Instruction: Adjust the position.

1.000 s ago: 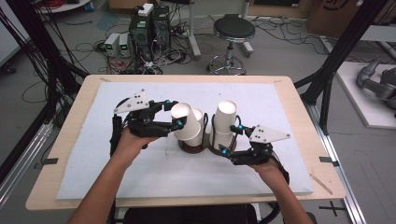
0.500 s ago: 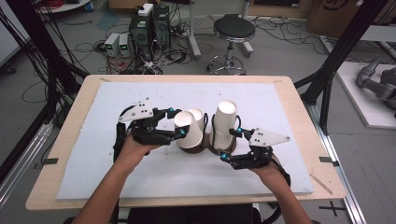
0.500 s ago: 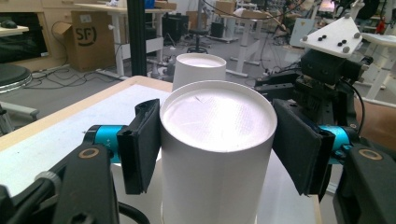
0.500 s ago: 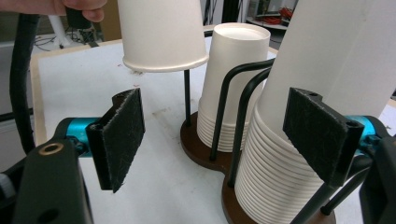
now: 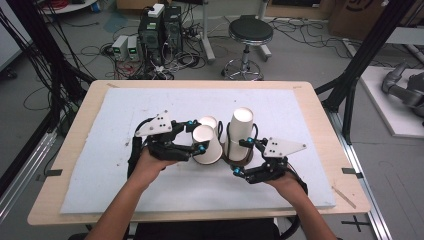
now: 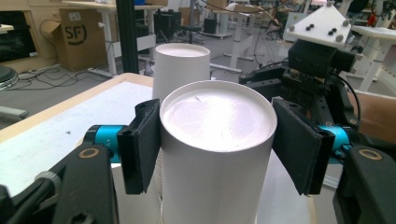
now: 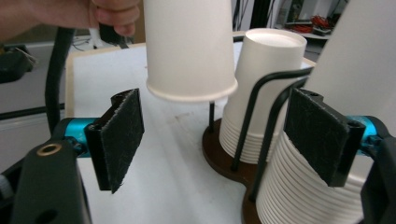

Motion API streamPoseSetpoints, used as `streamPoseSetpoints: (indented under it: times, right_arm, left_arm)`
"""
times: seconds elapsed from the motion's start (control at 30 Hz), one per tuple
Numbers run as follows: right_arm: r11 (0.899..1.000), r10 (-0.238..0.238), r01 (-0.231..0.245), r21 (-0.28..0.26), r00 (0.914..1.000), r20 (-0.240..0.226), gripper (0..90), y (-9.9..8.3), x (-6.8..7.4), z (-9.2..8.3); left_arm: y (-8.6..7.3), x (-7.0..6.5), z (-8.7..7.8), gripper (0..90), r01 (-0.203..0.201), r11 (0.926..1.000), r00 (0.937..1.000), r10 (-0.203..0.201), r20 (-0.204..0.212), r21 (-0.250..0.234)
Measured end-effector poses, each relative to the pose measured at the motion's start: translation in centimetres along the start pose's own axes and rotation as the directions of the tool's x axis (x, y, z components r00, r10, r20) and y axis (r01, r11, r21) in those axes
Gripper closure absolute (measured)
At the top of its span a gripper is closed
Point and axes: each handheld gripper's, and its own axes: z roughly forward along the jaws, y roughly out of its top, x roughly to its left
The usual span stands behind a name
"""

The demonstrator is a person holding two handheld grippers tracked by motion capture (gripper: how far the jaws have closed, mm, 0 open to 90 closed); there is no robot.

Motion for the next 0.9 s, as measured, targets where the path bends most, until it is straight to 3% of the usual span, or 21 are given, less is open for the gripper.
streamPoseSetpoints:
  times: [0.27,0.67,0.9]
  right_arm:
    - [0.999,0.021,-0.022,-0.027,0.9995,-0.025,20.4,0.2,-0.2,0.4]
    - [1.0,0.008,-0.01,-0.017,0.9967,-0.081,20.4,0.1,0.7,1.6]
    - [1.0,-0.001,-0.001,-0.019,0.9944,-0.105,20.4,0.1,0.9,2.1]
  left_arm:
    - [0.0,-0.1,0.9,35.3,-0.001,0.9999,0.9998,0.0,0.019,0.011]
    - [-0.1,-1.6,2.2,35.4,-0.03,0.9994,0.9943,0.028,0.103,0.019]
    - [-0.4,-1.9,2.5,35.4,-0.02,0.9996,0.9937,0.018,0.111,0.018]
